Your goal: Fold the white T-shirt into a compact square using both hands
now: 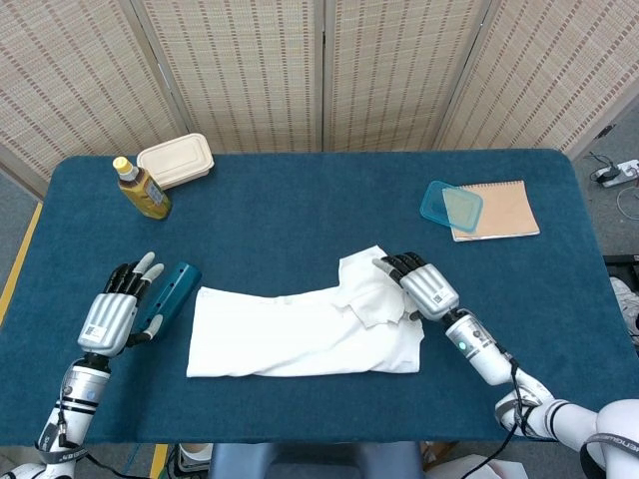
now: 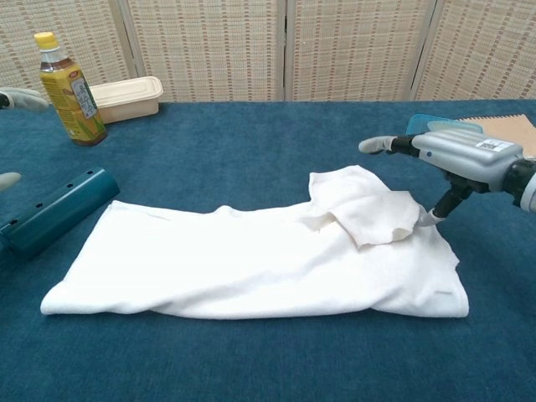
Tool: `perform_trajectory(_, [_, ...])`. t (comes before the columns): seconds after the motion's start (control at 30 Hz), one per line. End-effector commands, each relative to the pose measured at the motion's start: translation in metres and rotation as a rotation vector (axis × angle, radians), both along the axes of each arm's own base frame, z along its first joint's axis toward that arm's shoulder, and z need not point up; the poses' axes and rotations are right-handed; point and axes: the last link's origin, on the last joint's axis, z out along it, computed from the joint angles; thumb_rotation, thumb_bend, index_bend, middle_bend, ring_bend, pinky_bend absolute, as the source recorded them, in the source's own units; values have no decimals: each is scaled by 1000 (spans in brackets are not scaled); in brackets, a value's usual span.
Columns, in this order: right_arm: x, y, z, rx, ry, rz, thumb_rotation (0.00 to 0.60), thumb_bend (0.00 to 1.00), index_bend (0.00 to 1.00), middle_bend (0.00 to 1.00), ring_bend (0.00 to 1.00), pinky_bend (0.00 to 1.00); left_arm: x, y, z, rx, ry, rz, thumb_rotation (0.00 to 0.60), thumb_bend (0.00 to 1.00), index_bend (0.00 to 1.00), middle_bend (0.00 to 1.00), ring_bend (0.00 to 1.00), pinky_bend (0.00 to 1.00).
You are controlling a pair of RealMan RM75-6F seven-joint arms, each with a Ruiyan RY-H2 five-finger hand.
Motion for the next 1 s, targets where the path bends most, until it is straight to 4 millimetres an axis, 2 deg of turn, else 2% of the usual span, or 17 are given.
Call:
perform_trajectory(0.03, [-4,9,0,17,16,50,600,98,275,195,123,118,0,-1,-1,-4,-4,4,600,373,0,0,0,0])
perform_trajectory(0.33, [-7,10,-6,10,40,133,600,180,527,298,172,118,1,-3,1,-2,-6,5,600,373,0,0,0,0])
perform_trajectory(0.67, [1,0,-13,-6,20,161,600,340,699,393,227,118,-1,-3,5,6,-22,16,600,373,0,0,0,0])
perform_trajectory(1.0, [15,-30,-8,-125,-157,7,600,369,728,416,235,118,-4,-4,10,31,-26,15,600,373,0,0,0,0])
